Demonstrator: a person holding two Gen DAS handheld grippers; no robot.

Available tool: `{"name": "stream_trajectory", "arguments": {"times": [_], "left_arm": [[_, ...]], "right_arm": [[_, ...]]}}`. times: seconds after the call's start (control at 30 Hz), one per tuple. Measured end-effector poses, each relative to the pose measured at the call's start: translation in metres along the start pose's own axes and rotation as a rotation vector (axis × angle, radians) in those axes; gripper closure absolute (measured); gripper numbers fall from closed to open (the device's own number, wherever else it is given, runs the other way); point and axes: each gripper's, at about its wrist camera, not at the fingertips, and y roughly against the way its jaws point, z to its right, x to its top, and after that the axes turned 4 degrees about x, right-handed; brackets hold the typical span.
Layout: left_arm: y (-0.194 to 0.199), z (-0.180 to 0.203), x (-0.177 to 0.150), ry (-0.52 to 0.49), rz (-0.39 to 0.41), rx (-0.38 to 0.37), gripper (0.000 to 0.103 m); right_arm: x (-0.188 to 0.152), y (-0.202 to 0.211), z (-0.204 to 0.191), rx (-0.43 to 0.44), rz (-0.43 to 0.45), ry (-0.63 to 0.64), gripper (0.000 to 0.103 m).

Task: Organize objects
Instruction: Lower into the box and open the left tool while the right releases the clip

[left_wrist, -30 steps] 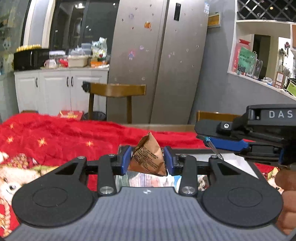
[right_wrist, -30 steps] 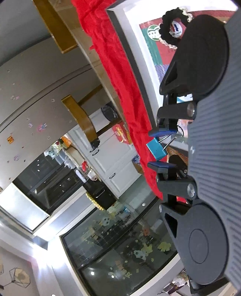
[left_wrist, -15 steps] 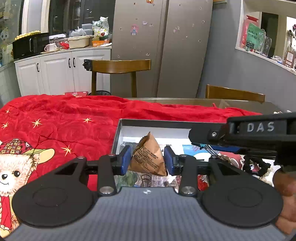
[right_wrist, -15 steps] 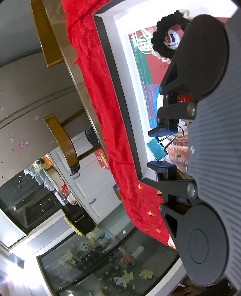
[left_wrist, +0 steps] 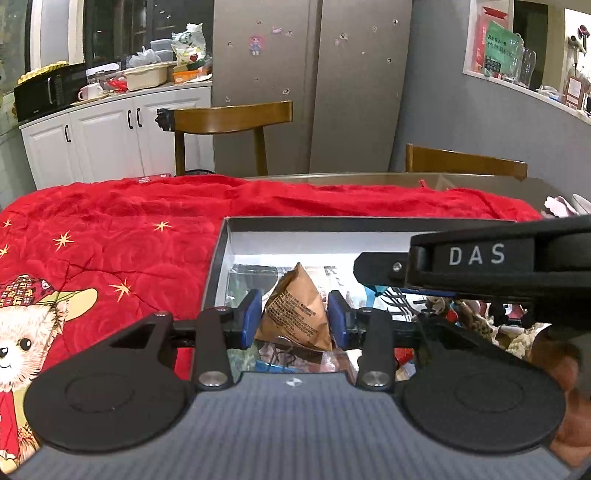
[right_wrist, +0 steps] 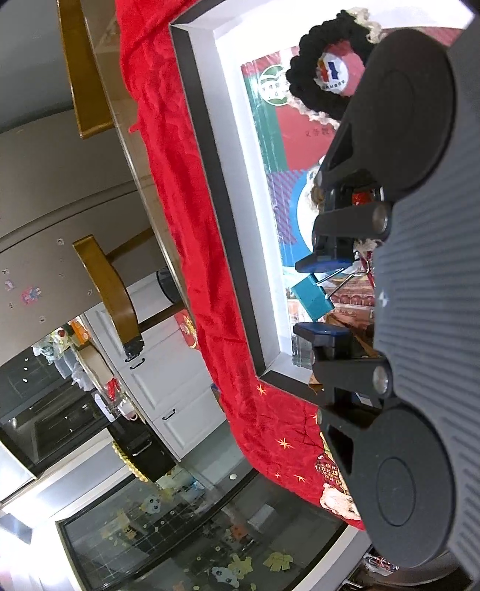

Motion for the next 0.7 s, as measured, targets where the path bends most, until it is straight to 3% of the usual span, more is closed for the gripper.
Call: {"name": "stream_trajectory", "arguments": {"times": [0.7], "left_arm": [[-0.0012, 0.0079, -0.0035, -0.046, -0.003, 0.008, 0.057]], "right_arm": [[0.0004, -0.0024, 0.0005, -0.02, -0.009, 0.0, 0.07]]}}
